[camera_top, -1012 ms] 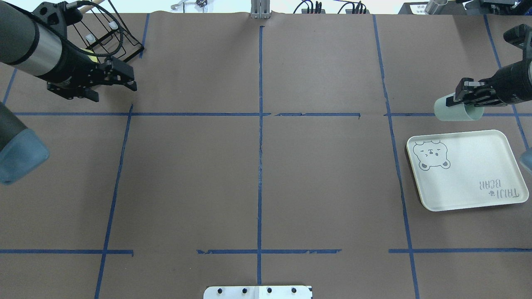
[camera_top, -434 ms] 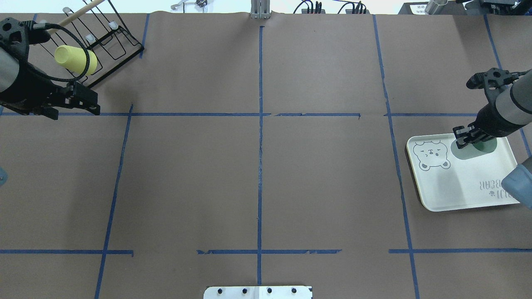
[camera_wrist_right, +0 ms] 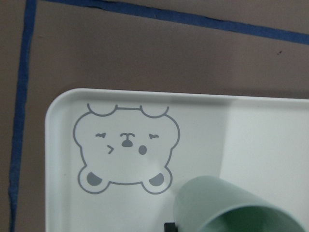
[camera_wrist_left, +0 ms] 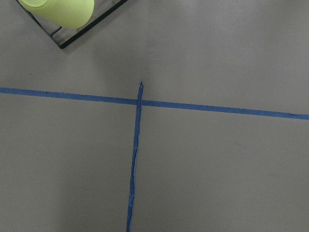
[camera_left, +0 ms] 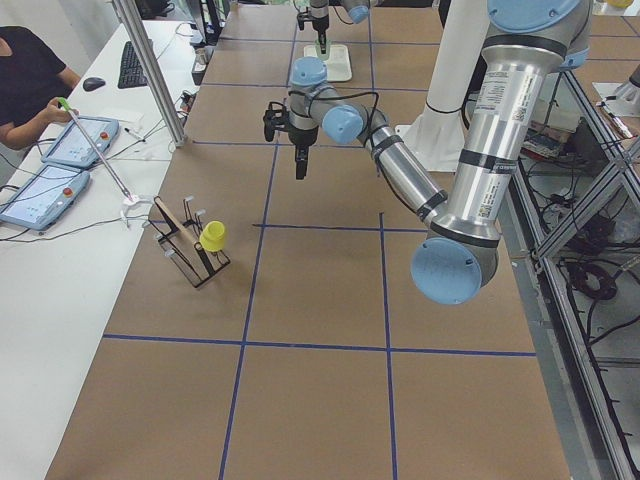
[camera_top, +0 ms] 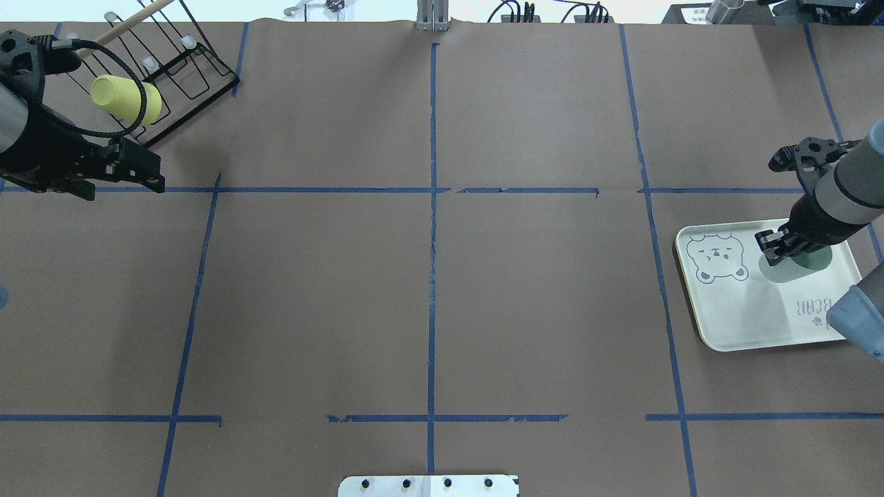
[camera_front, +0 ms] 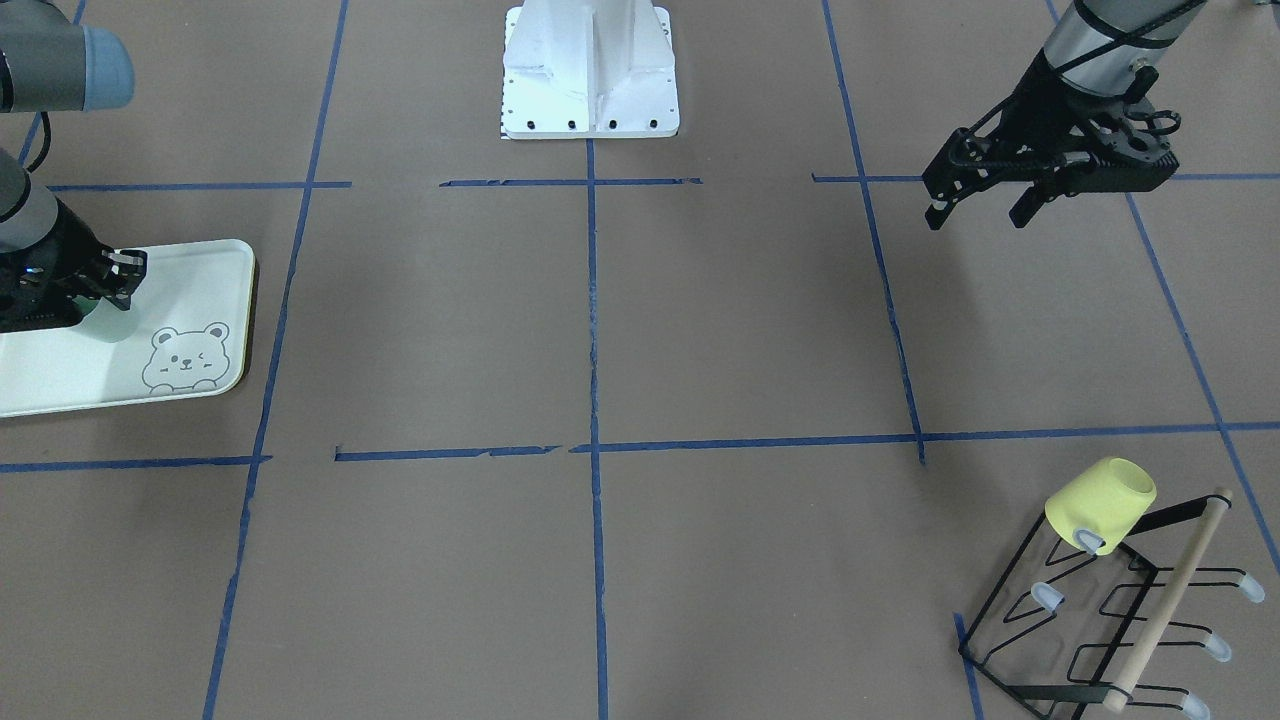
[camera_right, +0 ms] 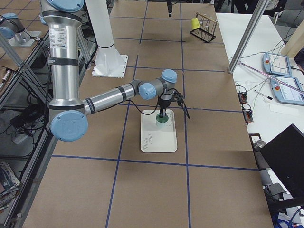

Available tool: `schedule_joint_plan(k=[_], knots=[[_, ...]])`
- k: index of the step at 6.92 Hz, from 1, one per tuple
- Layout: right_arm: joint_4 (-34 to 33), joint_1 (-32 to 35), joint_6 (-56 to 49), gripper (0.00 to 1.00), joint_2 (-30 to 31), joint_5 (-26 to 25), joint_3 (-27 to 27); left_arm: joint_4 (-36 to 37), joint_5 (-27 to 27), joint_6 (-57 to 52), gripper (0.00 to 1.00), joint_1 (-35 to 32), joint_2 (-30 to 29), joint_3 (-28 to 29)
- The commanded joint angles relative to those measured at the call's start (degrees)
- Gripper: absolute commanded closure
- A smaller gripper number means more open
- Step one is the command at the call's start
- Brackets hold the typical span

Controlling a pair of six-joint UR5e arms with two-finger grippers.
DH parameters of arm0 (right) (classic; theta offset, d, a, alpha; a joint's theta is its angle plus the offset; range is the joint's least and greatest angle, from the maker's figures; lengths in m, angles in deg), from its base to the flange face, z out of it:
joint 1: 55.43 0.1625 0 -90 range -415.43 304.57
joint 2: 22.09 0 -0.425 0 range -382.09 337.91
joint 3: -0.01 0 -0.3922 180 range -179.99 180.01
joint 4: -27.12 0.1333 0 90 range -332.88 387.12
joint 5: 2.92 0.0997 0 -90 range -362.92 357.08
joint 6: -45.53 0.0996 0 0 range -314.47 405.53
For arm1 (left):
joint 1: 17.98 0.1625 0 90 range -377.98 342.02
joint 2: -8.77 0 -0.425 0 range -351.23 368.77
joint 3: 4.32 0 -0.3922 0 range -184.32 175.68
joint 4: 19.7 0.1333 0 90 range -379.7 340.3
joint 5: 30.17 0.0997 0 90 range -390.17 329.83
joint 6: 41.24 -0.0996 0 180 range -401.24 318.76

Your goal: Left arm grabs green cup and hands to right arm on tray

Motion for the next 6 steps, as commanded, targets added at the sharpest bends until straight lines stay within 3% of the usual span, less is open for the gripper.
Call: schedule_joint_plan(k=[1,3,4,6], knots=[[0.3,0.0,-2.2,1.00,0.6,-0.2,1.3,0.0,-0.1,0.2,0.00,-0.1,-0.1,-0.3],[0.2,-0.2,-2.1,0.97,0.6,-0.4,1.7,0.0,-0.1,0.3,0.00,0.0,-0.3,-0.6],[0.3,-0.4,-2.2,0.91,0.6,-0.3,2.4,0.0,-0.1,0.4,0.00,0.0,-0.5,-0.6],[0.3,-1.3,-2.0,0.52,0.5,-0.5,2.7,-0.1,-0.1,0.4,0.00,0.0,-0.6,-0.6]])
